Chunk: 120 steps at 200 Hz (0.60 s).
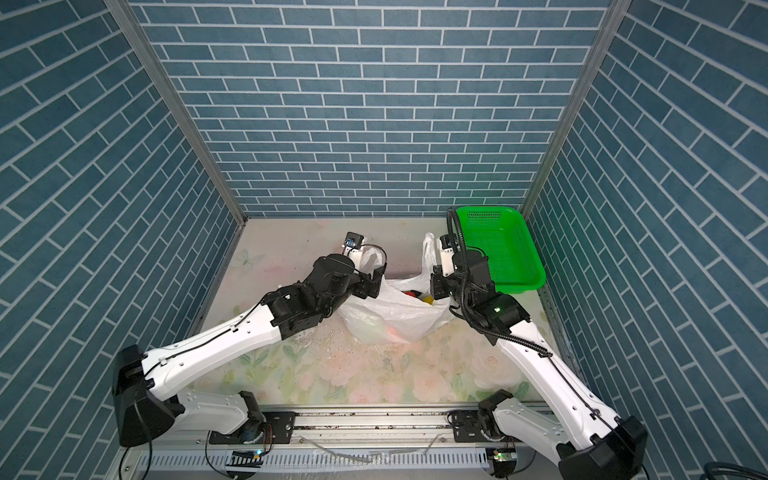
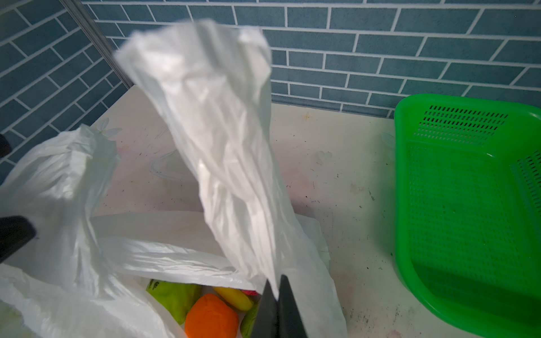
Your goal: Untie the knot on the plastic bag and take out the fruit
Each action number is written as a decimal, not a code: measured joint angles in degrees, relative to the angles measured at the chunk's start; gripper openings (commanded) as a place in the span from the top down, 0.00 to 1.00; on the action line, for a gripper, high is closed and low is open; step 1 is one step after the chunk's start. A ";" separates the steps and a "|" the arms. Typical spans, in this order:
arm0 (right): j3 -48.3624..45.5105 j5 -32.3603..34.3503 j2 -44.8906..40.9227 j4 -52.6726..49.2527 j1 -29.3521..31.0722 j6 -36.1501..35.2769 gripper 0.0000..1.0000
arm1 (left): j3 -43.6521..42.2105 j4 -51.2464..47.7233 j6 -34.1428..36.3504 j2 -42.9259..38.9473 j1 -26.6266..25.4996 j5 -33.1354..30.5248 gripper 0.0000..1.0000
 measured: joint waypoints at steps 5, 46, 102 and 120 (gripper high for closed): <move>-0.20 0.09 -0.31 0.00 0.17 0.02 1.00 | 0.61 -0.28 -0.24 0.74 -0.09 -0.02 0.11; -0.87 0.70 -1.33 0.07 0.66 0.37 1.00 | 3.37 -3.52 -2.97 5.51 -0.44 -0.35 0.54; -3.89 2.27 -4.52 -1.11 0.70 5.22 1.00 | -1.66 -2.38 -4.76 -0.13 -0.55 0.13 1.00; -5.66 2.67 -6.10 -2.95 0.70 7.69 1.00 | -6.43 -0.66 -4.98 -6.36 -0.63 1.62 1.00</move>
